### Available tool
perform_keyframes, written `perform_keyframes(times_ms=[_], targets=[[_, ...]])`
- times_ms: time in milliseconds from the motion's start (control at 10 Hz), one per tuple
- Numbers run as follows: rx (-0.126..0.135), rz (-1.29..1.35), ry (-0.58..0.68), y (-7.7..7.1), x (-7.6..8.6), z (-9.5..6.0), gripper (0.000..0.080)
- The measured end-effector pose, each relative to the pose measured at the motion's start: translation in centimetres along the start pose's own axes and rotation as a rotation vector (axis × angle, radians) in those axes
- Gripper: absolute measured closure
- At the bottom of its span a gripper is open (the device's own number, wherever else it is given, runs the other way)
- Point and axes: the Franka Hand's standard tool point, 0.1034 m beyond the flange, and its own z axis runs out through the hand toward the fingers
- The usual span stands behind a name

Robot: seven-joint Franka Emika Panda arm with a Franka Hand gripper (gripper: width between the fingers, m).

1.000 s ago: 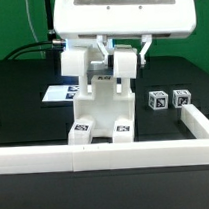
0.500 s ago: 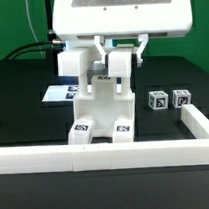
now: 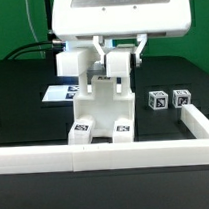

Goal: Assemble chair

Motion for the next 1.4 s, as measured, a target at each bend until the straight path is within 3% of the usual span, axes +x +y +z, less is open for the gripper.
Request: perform_keyframes(times_ms=[100, 800, 1400], targets=[[0.003, 0.005, -0.001, -0.5, -0.2, 0.0, 0.0514], [-0.006, -0.006, 0.008, -0.3, -0.7, 0.4, 0.0514], [-0.033, -0.029, -0.004, 0.3, -2.3, 2.6, 0.0514]])
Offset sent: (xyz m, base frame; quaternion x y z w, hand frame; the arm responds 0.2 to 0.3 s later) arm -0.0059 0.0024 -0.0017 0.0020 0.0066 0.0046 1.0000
